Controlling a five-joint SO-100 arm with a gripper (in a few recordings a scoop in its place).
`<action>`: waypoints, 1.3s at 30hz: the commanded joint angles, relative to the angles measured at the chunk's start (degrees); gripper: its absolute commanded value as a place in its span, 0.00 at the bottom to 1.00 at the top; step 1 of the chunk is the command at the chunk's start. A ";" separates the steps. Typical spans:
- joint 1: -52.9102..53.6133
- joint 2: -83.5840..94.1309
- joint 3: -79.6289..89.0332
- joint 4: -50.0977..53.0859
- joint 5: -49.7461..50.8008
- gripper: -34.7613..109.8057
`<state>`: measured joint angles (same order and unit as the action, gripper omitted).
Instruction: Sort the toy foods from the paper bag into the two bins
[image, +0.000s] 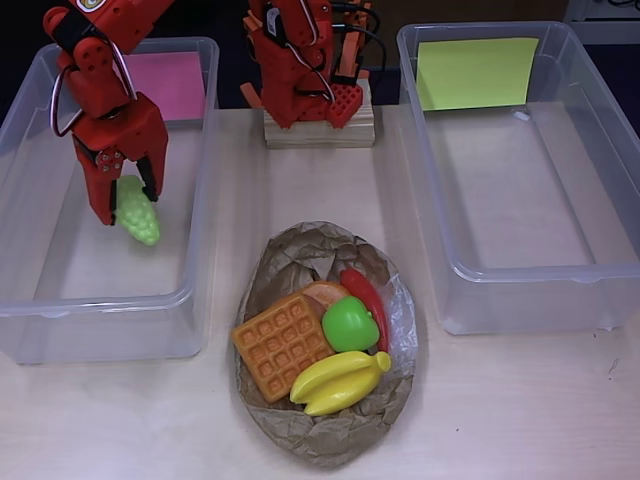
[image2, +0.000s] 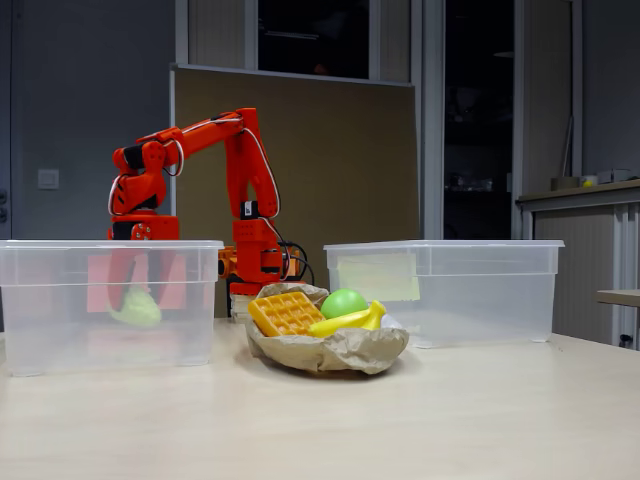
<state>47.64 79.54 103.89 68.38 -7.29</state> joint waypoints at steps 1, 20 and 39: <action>0.62 2.99 1.32 0.35 -0.09 0.47; -8.53 27.33 -2.90 7.29 -2.99 0.52; -42.19 34.01 -6.68 5.19 0.00 0.53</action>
<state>7.91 113.91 96.15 75.85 -8.53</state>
